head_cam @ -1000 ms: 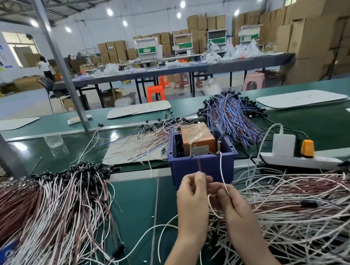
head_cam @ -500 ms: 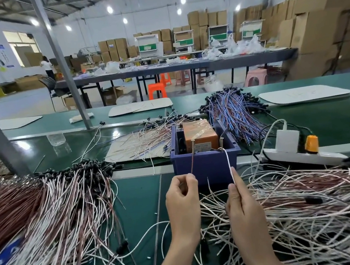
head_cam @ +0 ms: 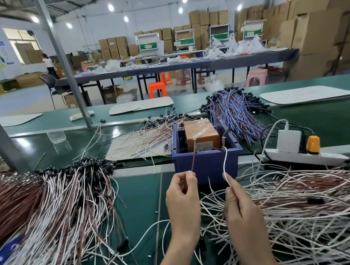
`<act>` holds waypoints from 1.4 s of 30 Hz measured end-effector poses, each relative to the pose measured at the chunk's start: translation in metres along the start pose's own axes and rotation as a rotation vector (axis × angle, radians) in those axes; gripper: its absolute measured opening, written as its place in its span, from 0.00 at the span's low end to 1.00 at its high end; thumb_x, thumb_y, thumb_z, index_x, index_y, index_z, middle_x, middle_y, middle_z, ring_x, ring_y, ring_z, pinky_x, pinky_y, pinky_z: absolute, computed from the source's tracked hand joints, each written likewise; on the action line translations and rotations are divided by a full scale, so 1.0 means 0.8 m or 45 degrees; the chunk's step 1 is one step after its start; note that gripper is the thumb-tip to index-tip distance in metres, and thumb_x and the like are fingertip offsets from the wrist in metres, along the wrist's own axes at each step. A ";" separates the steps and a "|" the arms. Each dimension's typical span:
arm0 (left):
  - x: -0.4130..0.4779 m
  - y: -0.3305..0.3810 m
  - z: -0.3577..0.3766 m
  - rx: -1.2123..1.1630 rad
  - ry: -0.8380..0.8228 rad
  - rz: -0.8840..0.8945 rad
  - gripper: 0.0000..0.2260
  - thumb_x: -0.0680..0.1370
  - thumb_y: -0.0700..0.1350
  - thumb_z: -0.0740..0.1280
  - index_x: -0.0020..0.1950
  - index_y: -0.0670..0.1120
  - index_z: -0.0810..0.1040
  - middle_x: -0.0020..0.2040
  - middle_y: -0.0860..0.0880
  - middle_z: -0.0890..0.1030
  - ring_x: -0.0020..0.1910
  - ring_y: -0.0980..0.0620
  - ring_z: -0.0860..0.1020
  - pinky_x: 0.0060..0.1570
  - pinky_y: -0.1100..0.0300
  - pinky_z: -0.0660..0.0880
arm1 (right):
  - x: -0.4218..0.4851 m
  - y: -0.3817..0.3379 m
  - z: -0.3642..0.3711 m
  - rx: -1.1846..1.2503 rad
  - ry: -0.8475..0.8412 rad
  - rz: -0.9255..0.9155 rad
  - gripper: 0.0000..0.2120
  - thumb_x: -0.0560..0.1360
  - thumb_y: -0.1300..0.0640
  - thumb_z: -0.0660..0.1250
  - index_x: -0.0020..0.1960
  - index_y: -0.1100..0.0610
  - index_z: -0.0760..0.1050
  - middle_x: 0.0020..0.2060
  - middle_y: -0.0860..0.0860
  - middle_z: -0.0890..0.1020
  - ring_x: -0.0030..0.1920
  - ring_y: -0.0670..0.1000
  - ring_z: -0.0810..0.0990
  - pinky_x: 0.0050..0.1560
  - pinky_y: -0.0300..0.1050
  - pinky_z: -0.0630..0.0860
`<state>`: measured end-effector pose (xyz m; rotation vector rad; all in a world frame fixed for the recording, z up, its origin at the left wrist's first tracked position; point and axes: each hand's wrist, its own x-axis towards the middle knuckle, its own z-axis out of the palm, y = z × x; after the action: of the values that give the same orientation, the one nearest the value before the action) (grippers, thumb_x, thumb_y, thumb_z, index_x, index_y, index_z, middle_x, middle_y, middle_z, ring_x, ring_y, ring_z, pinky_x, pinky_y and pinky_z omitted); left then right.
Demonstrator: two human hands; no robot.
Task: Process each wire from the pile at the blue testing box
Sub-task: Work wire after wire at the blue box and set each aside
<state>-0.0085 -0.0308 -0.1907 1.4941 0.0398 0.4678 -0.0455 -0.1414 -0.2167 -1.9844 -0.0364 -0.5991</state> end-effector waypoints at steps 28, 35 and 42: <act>0.001 -0.001 0.001 0.005 -0.012 -0.022 0.08 0.82 0.48 0.65 0.45 0.49 0.81 0.36 0.48 0.80 0.32 0.60 0.72 0.34 0.64 0.72 | -0.008 -0.008 0.004 -0.014 -0.125 0.011 0.18 0.83 0.51 0.57 0.64 0.26 0.67 0.27 0.46 0.75 0.26 0.44 0.70 0.31 0.47 0.68; -0.001 -0.001 0.000 0.014 -0.022 -0.028 0.08 0.82 0.48 0.65 0.45 0.50 0.81 0.34 0.53 0.79 0.31 0.58 0.72 0.33 0.64 0.72 | -0.009 -0.006 0.005 -0.015 -0.134 0.004 0.18 0.83 0.49 0.57 0.62 0.25 0.67 0.27 0.48 0.75 0.26 0.45 0.69 0.31 0.50 0.68; -0.001 0.000 0.000 0.020 -0.018 -0.026 0.08 0.82 0.48 0.65 0.45 0.51 0.81 0.35 0.53 0.81 0.32 0.60 0.73 0.34 0.65 0.73 | -0.009 -0.005 0.005 -0.001 -0.148 0.011 0.18 0.83 0.50 0.57 0.62 0.25 0.68 0.27 0.46 0.76 0.26 0.44 0.70 0.29 0.40 0.66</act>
<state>-0.0093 -0.0308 -0.1910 1.5112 0.0477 0.4412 -0.0509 -0.1347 -0.2181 -2.0176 -0.0990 -0.4781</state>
